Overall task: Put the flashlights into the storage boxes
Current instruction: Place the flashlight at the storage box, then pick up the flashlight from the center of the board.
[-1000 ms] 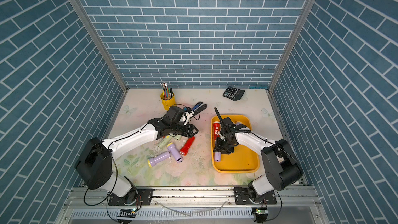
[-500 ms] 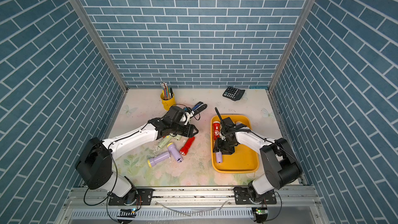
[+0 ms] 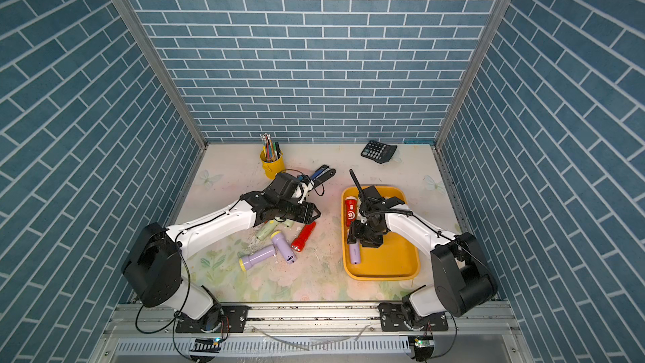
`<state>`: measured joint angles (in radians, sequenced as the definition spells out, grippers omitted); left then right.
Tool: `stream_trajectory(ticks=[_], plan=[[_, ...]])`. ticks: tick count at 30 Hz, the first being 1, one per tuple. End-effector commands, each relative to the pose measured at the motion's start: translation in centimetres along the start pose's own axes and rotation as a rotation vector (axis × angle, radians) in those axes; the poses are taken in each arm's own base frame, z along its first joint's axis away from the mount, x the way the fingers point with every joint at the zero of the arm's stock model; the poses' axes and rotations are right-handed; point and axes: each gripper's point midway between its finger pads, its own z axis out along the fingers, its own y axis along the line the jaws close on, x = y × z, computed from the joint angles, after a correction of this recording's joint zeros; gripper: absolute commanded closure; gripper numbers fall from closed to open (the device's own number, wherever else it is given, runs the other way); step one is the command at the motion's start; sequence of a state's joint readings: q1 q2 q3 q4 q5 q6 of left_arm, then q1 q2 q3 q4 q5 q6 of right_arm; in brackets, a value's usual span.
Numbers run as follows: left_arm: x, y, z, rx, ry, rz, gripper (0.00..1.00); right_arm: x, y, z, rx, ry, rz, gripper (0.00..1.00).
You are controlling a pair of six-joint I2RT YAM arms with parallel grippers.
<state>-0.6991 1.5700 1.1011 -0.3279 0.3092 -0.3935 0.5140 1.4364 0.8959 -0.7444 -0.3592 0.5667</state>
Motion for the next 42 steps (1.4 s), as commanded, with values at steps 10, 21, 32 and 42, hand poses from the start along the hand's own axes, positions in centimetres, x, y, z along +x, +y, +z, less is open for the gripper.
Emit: stream_trajectory(ticks=[10, 21, 32, 42], plan=[[-0.3, -0.3, -1.1, -0.008, -0.019, 0.018, 0.41, -0.3, -0.7, -1.8, 0.009, -0.061, 0.087, 0.41], [0.3, 0.1, -1.6, -0.029, -0.009, 0.017, 0.41, -1.5, 0.4, -2.8, -0.097, -0.172, 0.108, 0.42], [4.4, 3.2, -5.5, -0.159, 0.067, -0.073, 0.40, -2.1, 6.1, -4.9, 0.056, -0.196, -0.113, 0.43], [8.1, 9.4, -9.2, -0.256, 0.004, -0.362, 0.41, -0.9, 17.3, -1.1, 0.094, -0.110, -0.358, 0.43]])
